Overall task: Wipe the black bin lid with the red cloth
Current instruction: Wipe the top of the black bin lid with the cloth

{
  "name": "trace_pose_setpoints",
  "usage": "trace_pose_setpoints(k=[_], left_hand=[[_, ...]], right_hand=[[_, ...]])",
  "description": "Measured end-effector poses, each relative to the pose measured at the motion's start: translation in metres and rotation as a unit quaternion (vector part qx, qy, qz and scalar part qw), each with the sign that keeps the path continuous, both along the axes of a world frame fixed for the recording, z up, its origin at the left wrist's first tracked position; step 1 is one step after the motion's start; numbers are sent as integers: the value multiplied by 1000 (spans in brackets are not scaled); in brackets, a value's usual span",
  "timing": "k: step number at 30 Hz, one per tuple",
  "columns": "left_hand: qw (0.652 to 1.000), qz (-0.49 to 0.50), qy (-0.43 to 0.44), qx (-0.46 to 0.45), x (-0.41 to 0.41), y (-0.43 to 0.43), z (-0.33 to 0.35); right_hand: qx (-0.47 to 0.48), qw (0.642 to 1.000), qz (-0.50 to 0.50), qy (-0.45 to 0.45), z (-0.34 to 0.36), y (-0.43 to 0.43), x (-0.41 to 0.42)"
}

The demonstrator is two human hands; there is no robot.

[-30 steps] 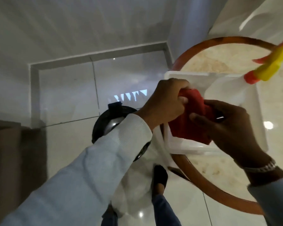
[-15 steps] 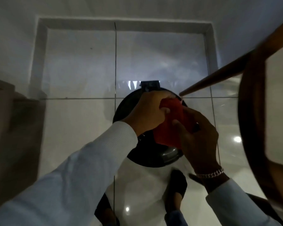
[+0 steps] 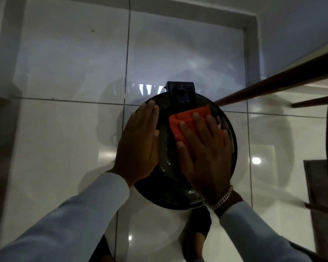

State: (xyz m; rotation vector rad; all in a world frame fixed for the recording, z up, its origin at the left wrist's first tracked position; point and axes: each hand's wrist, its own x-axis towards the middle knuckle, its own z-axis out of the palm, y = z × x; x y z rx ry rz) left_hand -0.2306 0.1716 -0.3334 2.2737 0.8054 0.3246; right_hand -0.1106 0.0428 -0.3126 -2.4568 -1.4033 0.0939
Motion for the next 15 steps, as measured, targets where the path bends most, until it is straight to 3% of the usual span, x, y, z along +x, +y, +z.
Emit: trace_pose_setpoints(k=[4,9,13,15], left_hand=[[1000,-5,4,9,1,1,-3],[1000,-5,-2,14,1,1,-5],[1000,4,2,22,1,1,-7],[1000,4,0,24,1,1,-8]], right_hand=[[-16,986,-161,24,1,30,-2],[-13,1000,-26,2,2,4,-15],[3,990,-131,52,2,-1,14],[17,990,-136,45,3,27,12]])
